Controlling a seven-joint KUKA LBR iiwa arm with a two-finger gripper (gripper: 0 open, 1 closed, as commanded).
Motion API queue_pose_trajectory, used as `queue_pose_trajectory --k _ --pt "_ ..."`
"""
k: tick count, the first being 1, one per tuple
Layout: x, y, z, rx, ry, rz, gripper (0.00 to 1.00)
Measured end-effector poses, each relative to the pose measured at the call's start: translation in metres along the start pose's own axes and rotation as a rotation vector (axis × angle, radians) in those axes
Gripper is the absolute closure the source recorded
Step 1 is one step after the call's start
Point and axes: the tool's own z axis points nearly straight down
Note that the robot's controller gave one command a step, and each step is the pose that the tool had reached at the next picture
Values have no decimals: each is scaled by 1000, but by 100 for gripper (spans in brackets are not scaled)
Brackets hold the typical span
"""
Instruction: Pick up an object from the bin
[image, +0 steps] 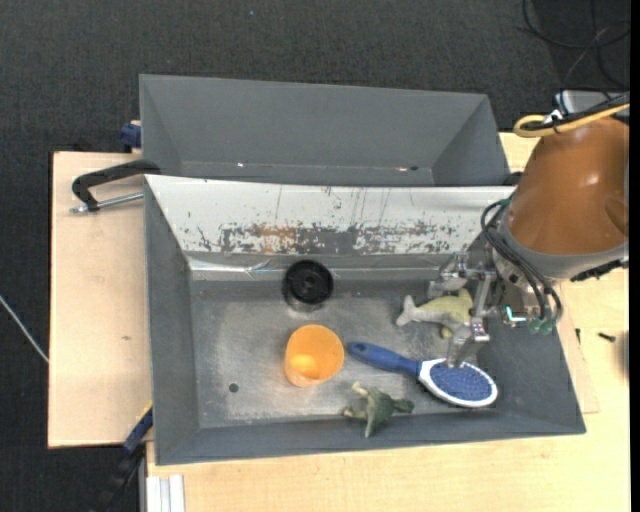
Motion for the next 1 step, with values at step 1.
queue_pose_trajectory --k 1 --pt "-6 8 136 1 -10 -205 0"
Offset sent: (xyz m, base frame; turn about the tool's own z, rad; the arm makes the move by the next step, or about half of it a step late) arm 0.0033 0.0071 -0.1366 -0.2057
